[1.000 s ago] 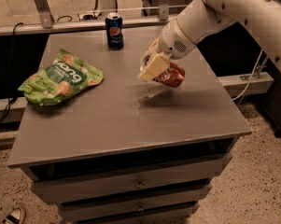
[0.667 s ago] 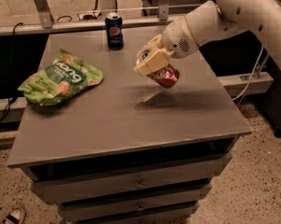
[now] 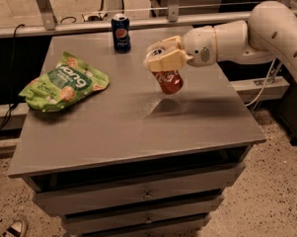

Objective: Place coke can upright

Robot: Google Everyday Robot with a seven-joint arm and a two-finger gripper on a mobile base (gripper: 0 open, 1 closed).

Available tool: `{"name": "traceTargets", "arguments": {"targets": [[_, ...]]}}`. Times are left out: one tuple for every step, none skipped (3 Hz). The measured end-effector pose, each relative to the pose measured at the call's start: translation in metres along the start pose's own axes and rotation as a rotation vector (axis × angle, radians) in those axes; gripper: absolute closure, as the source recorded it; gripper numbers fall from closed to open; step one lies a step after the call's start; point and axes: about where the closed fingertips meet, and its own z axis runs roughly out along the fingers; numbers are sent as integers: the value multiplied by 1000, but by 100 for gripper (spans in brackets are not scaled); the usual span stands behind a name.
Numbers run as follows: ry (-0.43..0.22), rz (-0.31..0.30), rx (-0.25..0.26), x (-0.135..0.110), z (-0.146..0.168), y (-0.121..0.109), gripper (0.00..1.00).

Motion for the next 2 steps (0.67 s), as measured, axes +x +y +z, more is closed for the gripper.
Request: {"name": "traceTargets", "arguments": {"targets": [[-156, 37, 0, 4, -8, -3, 100], [-274, 48, -7, 9, -14, -5, 100]]}}
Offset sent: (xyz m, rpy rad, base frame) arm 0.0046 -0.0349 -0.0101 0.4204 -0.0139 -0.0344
